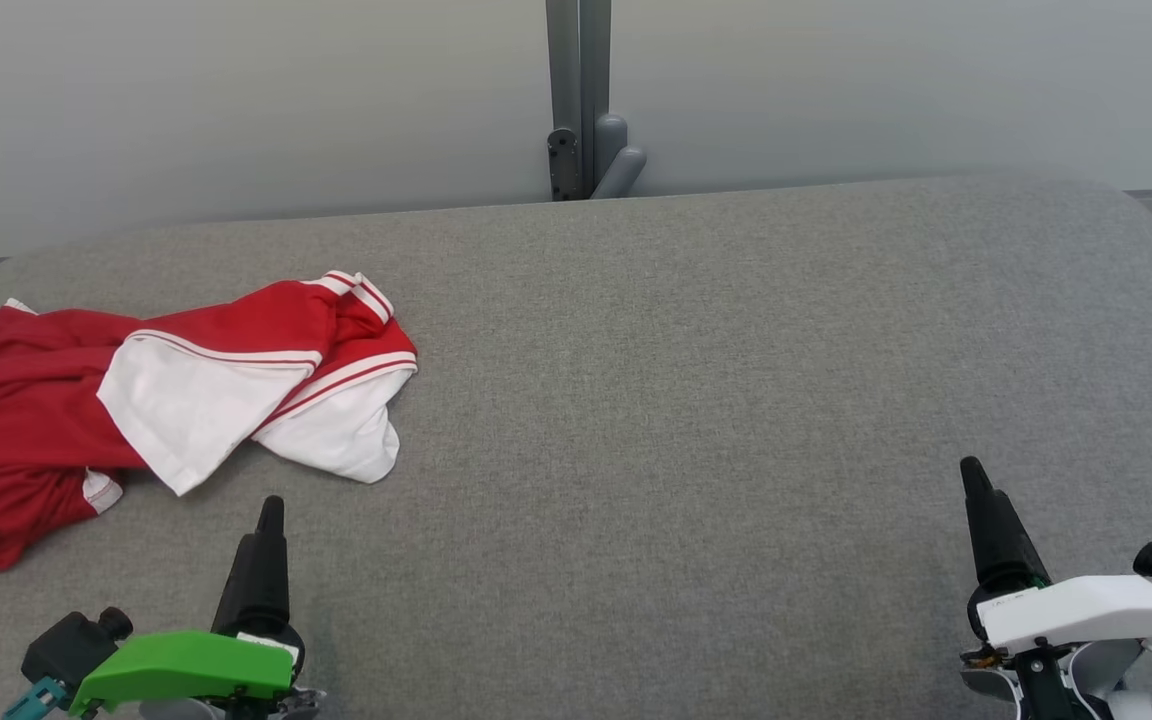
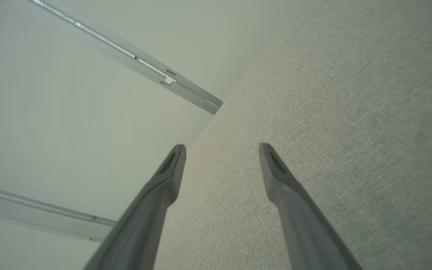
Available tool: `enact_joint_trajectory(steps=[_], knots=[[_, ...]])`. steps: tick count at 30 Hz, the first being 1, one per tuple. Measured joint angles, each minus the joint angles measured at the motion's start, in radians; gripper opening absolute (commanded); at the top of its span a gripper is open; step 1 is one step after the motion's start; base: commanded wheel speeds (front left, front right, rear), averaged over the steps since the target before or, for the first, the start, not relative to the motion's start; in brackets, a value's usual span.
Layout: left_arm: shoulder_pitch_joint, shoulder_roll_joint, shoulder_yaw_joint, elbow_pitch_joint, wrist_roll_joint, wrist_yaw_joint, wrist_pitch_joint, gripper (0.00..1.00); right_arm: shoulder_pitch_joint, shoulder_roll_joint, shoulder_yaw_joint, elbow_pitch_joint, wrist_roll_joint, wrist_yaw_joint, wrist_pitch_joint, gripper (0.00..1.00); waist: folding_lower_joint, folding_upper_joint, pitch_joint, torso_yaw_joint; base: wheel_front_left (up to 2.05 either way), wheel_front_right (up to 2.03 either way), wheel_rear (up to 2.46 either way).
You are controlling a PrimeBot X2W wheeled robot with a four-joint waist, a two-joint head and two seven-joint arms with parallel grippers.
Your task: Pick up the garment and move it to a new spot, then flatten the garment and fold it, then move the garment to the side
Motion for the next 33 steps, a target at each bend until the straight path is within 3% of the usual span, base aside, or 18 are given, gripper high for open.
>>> enact_joint_trajectory(steps=[33], knots=[[0.023, 0.006, -0.066, -0.033, 0.452, 0.0, -0.107, 1.0, 0.025, -0.003, 0.015, -0.034, -0.481, 0.0, -0.109, 1.0, 0.0, 0.0, 0.001, -0.003, 0.0, 0.0, 0.0]])
